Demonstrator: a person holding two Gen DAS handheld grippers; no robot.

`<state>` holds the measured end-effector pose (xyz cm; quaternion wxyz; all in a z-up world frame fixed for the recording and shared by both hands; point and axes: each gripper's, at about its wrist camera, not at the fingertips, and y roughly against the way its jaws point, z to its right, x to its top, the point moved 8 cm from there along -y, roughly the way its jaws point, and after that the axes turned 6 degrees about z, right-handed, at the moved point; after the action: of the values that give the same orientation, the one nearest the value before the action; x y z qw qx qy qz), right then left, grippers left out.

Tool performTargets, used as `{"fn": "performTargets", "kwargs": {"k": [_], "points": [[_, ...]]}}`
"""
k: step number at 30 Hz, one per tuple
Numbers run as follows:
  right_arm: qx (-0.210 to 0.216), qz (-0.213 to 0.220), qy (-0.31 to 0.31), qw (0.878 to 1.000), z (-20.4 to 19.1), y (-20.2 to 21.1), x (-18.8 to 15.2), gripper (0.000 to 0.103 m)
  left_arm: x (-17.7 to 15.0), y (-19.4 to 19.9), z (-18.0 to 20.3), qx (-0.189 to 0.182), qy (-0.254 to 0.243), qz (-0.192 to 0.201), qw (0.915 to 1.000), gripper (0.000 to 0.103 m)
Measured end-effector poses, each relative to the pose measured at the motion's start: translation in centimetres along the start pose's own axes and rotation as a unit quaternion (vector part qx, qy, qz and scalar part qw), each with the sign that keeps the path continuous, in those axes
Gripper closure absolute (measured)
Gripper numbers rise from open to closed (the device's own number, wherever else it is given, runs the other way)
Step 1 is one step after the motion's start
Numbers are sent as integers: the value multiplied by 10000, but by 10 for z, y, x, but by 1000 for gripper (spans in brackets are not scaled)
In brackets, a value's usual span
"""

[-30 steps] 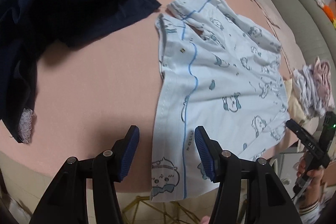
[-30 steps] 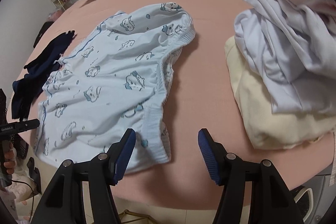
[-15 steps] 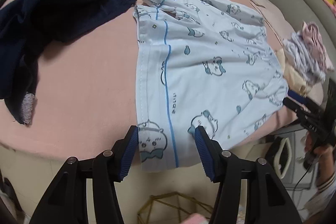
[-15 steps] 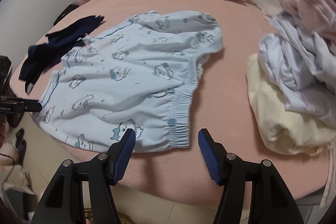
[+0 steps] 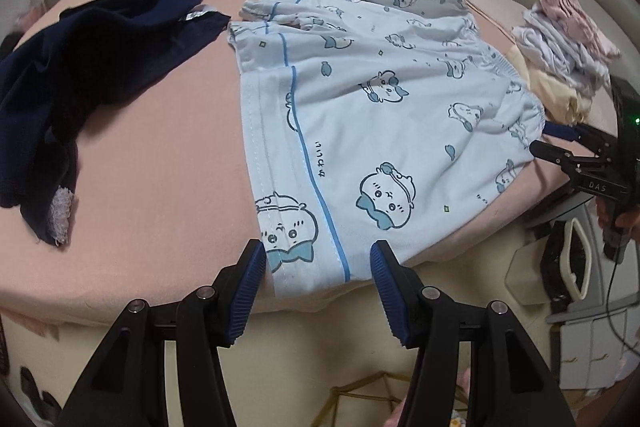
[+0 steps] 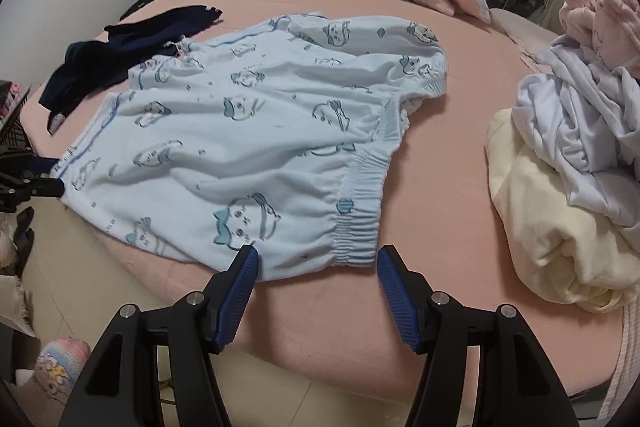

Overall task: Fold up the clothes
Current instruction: 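Grasp the light-blue pajama hem edge with the left gripper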

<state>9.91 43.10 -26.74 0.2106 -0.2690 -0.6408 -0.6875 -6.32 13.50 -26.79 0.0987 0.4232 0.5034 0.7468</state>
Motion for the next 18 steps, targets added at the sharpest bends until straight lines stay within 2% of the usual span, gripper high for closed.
{"fn": "performTargets", "kwargs": {"k": [7, 8, 11, 15, 18], "points": [[-226, 112, 525, 9983, -9, -2, 0, 41, 6, -6, 3, 46, 186, 211, 9996, 52], [-258, 135, 535, 9981, -9, -2, 1, 41, 6, -6, 3, 57, 234, 240, 9994, 55], [-257, 178, 554, 9980, -9, -4, 4, 41, 8, -5, 0, 157, 348, 301, 9988, 79], [-227, 251, 593, 9977, -10, -6, 9, 42, 9, -4, -5, 64, 600, 304, 9977, 88], [-223, 279, 579, 9977, -11, -8, 13, 42, 9, -3, -5, 12, 699, 291, 9971, 91]]}}
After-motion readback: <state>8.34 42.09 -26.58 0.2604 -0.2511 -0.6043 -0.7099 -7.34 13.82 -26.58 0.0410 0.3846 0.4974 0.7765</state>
